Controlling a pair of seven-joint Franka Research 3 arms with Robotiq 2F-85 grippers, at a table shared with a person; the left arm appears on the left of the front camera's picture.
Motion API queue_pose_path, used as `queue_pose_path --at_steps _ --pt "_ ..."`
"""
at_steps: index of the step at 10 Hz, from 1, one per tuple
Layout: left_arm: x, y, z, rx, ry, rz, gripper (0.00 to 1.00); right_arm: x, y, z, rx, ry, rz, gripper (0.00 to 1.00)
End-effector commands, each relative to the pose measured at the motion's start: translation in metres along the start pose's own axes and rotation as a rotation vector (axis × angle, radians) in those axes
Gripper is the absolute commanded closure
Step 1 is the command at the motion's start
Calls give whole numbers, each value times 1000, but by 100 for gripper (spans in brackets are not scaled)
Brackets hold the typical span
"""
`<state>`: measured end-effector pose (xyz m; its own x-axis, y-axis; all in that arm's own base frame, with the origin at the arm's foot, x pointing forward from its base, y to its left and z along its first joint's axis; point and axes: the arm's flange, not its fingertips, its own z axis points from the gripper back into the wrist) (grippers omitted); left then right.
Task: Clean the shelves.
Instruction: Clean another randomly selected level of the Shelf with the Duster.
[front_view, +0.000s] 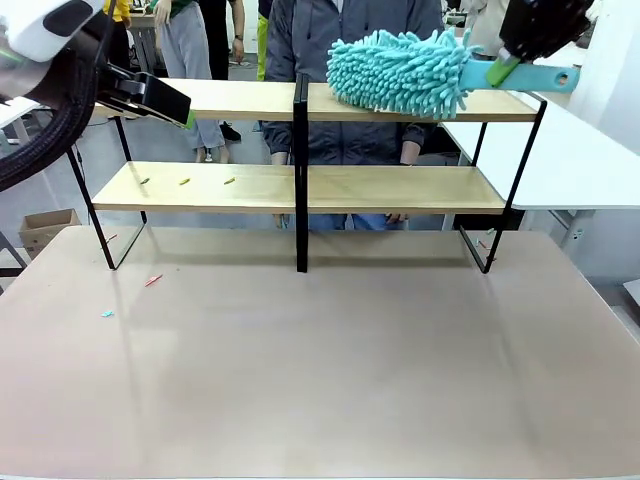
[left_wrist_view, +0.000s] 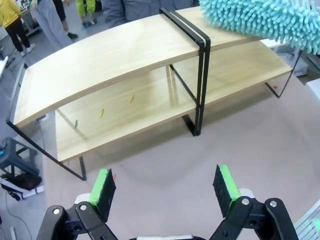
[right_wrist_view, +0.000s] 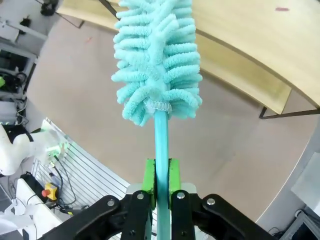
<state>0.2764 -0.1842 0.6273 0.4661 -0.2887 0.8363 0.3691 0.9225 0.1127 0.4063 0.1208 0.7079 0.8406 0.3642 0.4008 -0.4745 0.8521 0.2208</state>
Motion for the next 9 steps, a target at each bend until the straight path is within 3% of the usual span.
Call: queue_pose_path --at_steps 1,5,9 --pt "0 1 1 9 -7 -2 0 11 2 0 -28 22 -38 88" --pt "0 1 1 9 -7 -2 0 30 -12 -7 -118 42 -133 88" --pt "0 1 1 9 -7 -2 0 4 -24 5 -261 94 -482 88"
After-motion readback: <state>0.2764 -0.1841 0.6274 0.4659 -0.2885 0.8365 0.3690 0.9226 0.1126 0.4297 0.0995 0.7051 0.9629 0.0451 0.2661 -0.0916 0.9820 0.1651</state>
